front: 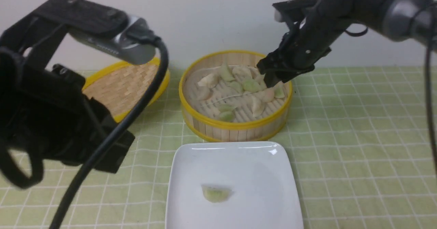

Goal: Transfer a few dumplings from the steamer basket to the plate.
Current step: Use the right arm to grab a dumpling from inside the steamer

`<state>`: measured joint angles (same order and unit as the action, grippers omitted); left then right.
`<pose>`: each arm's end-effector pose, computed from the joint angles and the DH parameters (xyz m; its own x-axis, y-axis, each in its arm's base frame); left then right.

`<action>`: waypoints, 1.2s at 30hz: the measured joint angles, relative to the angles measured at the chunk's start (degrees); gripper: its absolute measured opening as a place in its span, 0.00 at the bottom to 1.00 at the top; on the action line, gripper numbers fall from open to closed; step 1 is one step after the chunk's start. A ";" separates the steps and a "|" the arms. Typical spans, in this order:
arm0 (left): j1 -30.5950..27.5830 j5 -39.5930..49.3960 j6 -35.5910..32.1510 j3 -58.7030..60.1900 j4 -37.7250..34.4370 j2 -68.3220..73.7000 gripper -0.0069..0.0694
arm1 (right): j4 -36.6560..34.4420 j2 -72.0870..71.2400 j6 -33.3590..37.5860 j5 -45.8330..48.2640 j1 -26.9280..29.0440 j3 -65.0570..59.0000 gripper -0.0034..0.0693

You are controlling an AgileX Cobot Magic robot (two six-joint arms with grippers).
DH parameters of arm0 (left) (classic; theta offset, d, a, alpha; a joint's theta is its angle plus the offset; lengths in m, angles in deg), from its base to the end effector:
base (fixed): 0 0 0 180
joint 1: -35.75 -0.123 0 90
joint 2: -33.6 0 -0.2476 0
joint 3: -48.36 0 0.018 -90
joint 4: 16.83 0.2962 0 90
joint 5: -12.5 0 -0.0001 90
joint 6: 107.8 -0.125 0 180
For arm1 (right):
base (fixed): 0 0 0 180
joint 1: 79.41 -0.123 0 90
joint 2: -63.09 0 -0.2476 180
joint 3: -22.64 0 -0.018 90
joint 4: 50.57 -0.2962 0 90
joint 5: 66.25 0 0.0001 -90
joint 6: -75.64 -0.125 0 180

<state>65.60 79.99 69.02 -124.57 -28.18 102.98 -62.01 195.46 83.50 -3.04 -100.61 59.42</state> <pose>0.2224 -0.1539 0.3427 -0.7097 0.3833 -0.5911 0.5682 0.8074 -0.1588 0.4663 0.2046 0.1806 -0.8463 -0.3770 -0.3764 -0.4564 0.8775 0.1473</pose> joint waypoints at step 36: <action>0.00 3.98 9.07 1.20 14.18 -7.86 0.08 | -1.17 0.19 -3.77 8.60 -3.90 24.61 0.29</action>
<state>65.60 83.97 78.09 -123.37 -14.00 95.12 -63.18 195.64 79.74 5.56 -104.50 84.03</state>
